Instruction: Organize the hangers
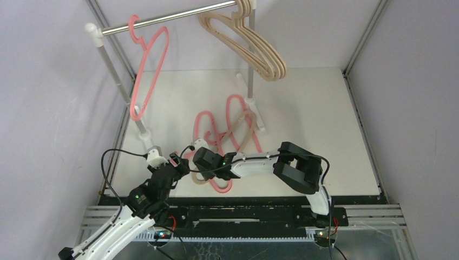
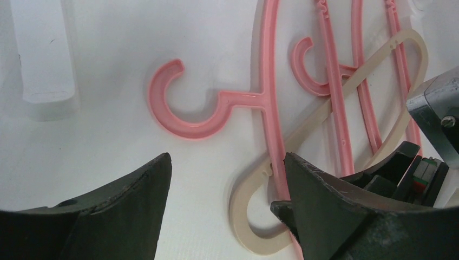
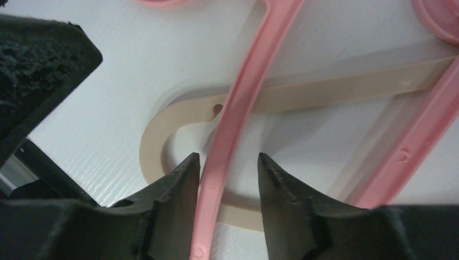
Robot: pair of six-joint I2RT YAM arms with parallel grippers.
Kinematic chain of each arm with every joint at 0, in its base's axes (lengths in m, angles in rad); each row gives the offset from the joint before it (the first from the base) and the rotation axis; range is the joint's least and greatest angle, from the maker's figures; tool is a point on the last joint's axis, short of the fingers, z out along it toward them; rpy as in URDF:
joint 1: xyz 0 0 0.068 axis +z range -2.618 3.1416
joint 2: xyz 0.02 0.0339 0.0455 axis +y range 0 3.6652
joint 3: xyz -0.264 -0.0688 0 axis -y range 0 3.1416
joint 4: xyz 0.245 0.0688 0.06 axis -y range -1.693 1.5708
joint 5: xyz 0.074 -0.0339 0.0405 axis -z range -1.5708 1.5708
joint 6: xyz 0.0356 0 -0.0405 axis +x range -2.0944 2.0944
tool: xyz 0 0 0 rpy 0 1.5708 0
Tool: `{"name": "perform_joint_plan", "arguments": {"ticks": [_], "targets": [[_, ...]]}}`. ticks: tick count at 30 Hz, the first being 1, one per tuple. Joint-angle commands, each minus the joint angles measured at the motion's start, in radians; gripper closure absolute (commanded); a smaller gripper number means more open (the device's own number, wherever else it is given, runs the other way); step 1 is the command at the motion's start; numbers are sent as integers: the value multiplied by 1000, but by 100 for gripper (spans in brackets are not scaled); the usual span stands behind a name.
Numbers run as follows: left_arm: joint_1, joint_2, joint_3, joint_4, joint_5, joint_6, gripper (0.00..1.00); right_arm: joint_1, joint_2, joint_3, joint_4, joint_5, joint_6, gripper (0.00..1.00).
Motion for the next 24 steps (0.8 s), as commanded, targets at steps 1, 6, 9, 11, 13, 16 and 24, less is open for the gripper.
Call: {"name": "perform_joint_plan", "arguments": {"ticks": [1,6,9,11,13,16,24], "targets": [[-1,-11,-7,14,-18,-8,19,2,10,32,-7,13,33,71],[-1,-23,-8,12,-21,-6,20,-14,-31,26,-38,53,37,100],[-1,-23,-5,12,-22,-4,20,-31,-98,0,-46,98,30,100],[-1,-21,-2,15,-24,1,20,-49,-147,-16,-47,117,23,100],[-1,-19,5,18,-25,7,20,-74,-194,-26,-58,133,15,100],[-1,-18,15,19,-24,14,20,-119,-271,-44,-60,145,-3,100],[-1,-16,37,20,-24,35,20,-291,-424,-49,-22,32,-17,100]]}}
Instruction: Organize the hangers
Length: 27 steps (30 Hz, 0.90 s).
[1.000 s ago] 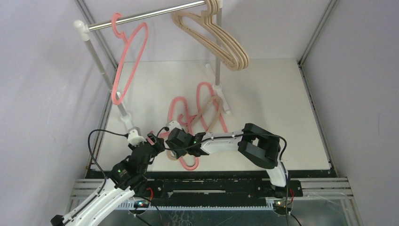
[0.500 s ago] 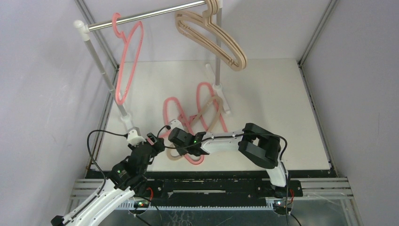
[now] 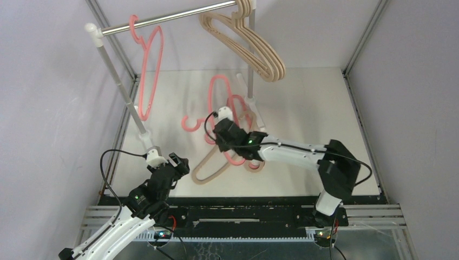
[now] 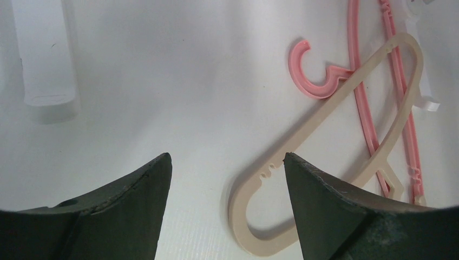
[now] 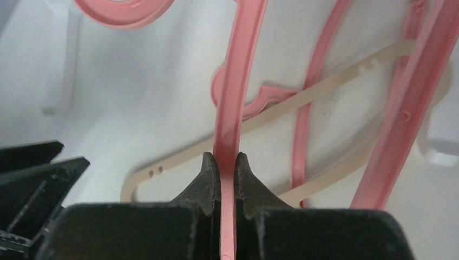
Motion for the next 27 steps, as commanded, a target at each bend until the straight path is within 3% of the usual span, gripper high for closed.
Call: {"name": "perform_joint_plan", "arguments": {"ticks": [1,7,14,23,27], "targets": [[-1,2,37,20,-20,26,20,-104,-86,-20,84,-128,1,100],[-1,18,36,31,-18,29,20,-200,-124,-17,205,-424,88,100],[-1,33,35,59,-8,37,20,-185,-110,91,240,-578,148,100],[-1,36,24,78,12,40,20,-126,-54,339,240,-454,137,100],[-1,14,13,82,20,39,20,-149,7,408,294,-473,184,100]]}}
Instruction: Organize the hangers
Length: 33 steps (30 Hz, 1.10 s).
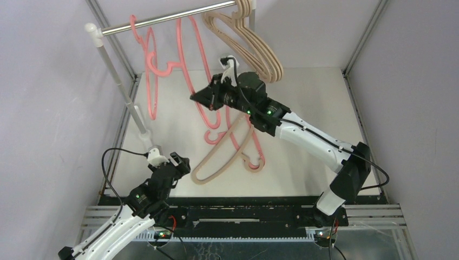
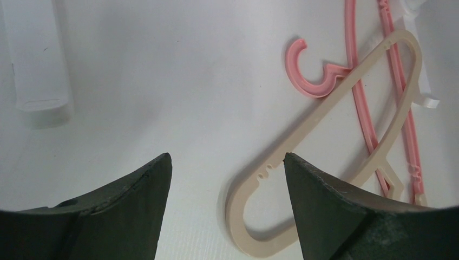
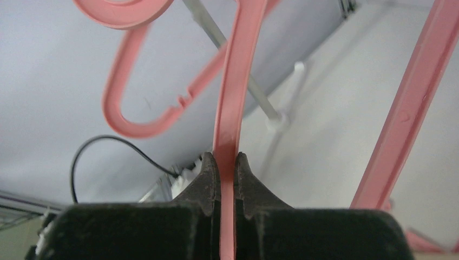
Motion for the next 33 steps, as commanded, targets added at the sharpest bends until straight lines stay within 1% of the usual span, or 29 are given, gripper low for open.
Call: {"name": "perform_joint_plan", "arguments": {"ticks": [1,4,9,12,22,27,33], "targets": [[-1,-20,10,50,12,22,20,-25,70,85,123,-4,62,100],[-1,-19,4,57,13,28,20,-46,116,104,206,-62,138,100],[-1,-1,0,75,19,36,20,-67,142,104,330,-83,218,100],[-1,0,-7,90,19,46,20,-78,140,104,368,-102,243,100],[-1,57,-3,133,6,83,19,-68,74,50,424,-145,249,100],[-1,48,-6,132,1,84,19,-76,108,108,426,-151,260,100],[-1,54,-2,136,7,92,19,-107,226,249,418,-150,311,100]]}}
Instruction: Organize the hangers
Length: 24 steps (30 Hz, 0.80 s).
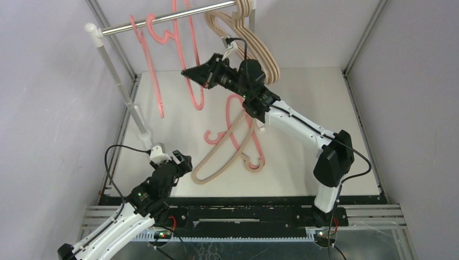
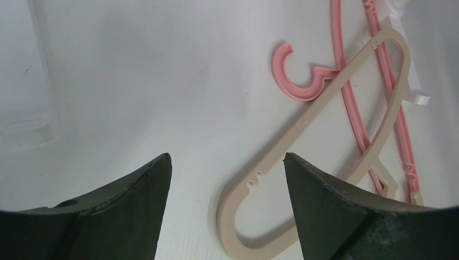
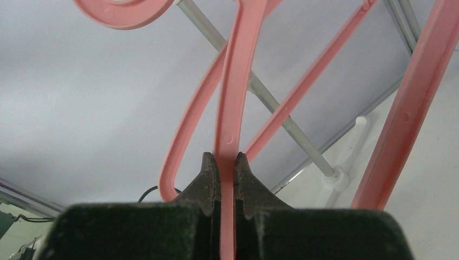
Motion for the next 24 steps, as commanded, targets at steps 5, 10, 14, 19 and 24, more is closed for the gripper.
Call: {"name": "perform_joint_plan", "arguments": {"ticks": [5,10,14,19,24], "targets": [[-1,10,-2,44,-4,35,20,-47,172,251,66,-10,109,100],[-1,8,-8,47,-10,40,19,-42,261,355,26,0,133,100],[-1,17,-6,51,-10,46,19,-37,286,357,-1,16,132,100],[-1,39,-3,59,-8,50,19,-32,293,335,-22,-15,135,100],[-1,67,4,70,-7,56,19,-28,246,265,-54,-30,98,92]]}}
